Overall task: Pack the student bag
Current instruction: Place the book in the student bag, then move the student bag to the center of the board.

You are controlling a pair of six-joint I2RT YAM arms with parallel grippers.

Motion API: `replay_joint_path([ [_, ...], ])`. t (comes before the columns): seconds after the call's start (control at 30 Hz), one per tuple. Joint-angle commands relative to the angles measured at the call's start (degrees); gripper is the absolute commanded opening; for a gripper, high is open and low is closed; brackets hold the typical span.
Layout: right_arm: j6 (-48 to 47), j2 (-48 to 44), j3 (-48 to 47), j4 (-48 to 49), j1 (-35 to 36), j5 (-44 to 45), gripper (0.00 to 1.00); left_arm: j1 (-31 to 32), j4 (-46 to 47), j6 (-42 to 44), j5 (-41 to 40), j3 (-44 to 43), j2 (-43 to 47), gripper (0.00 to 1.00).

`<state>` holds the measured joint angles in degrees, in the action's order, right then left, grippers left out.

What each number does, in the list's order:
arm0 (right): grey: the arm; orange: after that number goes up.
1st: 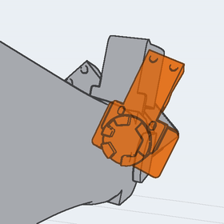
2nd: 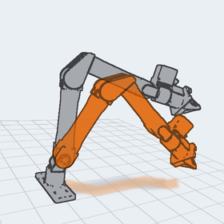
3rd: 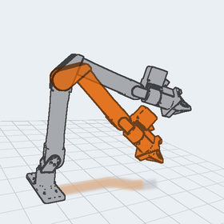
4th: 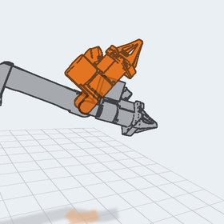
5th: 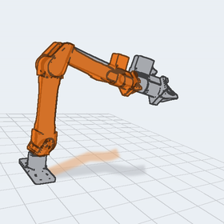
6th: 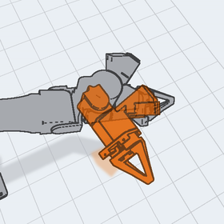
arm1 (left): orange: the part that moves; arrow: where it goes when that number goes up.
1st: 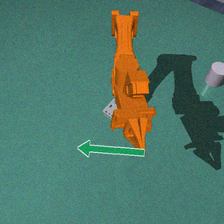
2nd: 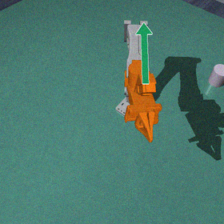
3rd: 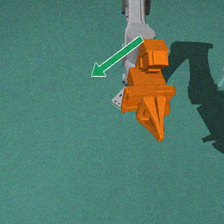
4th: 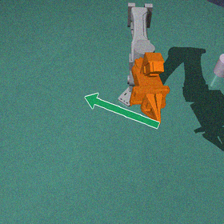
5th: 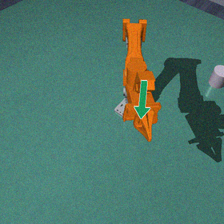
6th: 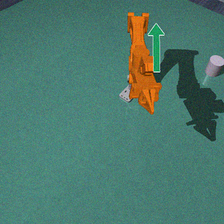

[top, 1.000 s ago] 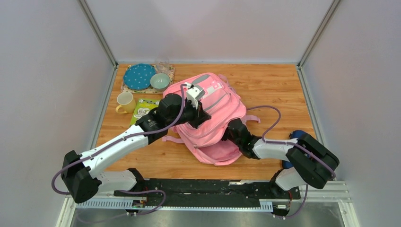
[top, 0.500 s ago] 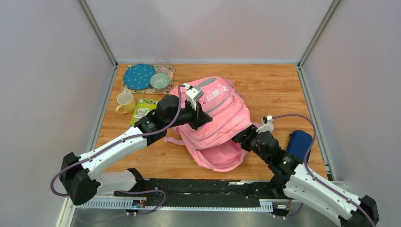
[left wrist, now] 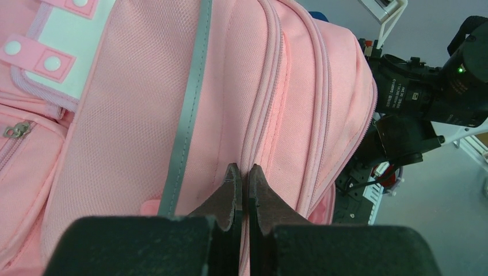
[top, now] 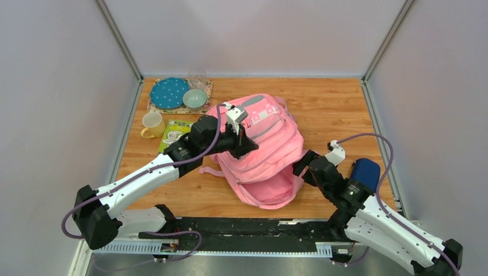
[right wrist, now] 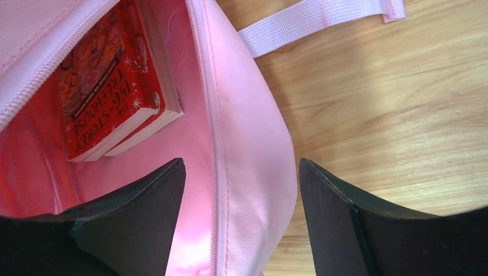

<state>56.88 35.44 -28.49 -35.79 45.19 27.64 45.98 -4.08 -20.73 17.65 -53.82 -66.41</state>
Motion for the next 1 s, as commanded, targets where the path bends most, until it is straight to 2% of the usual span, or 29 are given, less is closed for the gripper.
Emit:
replay_joint_path([
  [0.0,-0.81,-0.81,-0.43,-2.08,-0.19,4.52,0.76,-0.89,4.44,0.43,1.42,-0.85,1.90,0.00],
  [0.07,0.07,-3.52,-0.34,-4.01,-0.10,5.40,0.76,-0.89,0.31,1.48,3.26,-0.32,1.38,0.00],
  [0.1,0.94,-4.93,-0.25,-6.46,-0.10,6.28,0.76,-0.89,-1.62,1.66,4.83,-0.32,1.03,0.04],
  [0.17,1.82,-9.83,0.27,-9.37,-0.10,7.42,0.76,-0.80,-5.93,0.96,5.90,0.73,1.19,0.17],
  [0.2,3.13,-11.60,0.36,-12.52,-0.10,8.74,0.76,-0.89,-6.20,0.52,6.34,1.69,1.81,0.33],
  [0.27,3.85,-15.82,0.19,-15.26,-0.01,9.62,0.76,-0.89,-5.07,-1.15,6.61,5.56,5.13,0.50],
  [0.3,4.46,-19.67,0.19,-17.54,-0.10,10.32,0.76,-0.80,-4.54,-1.59,5.04,6.53,6.28,0.69],
  [0.33,4.73,-21.45,0.10,-18.60,-0.10,10.59,0.76,-0.80,-4.45,-2.29,4.16,8.02,7.60,0.72],
  [0.47,6.05,-27.26,0.01,-20.20,-0.01,10.51,0.77,-0.80,-7.25,-2.03,-0.93,8.65,13.57,0.75],
  [0.57,5.79,-27.01,-0.51,-18.62,-0.01,9.10,0.77,-0.89,-13.48,-2.73,-16.46,9.00,15.52,0.77],
  [0.6,5.52,-26.57,-0.60,-17.31,-0.01,8.14,0.77,-0.98,-16.72,-3.26,-25.12,9.17,15.61,0.81],
  [0.67,4.39,-24.46,-0.78,-15.81,-0.01,6.65,0.77,-2.11,-18.94,-4.75,-30.20,10.05,15.00,0.83],
  [0.83,2.80,-19.54,-0.95,-10.89,-0.10,0.93,0.77,-8.17,-20.54,-8.61,-28.11,13.29,13.41,0.85],
  [0.97,2.62,-16.20,0.27,-5.09,-0.01,-3.81,0.77,-13.62,-15.36,-10.82,-23.12,17.96,12.63,0.90],
])
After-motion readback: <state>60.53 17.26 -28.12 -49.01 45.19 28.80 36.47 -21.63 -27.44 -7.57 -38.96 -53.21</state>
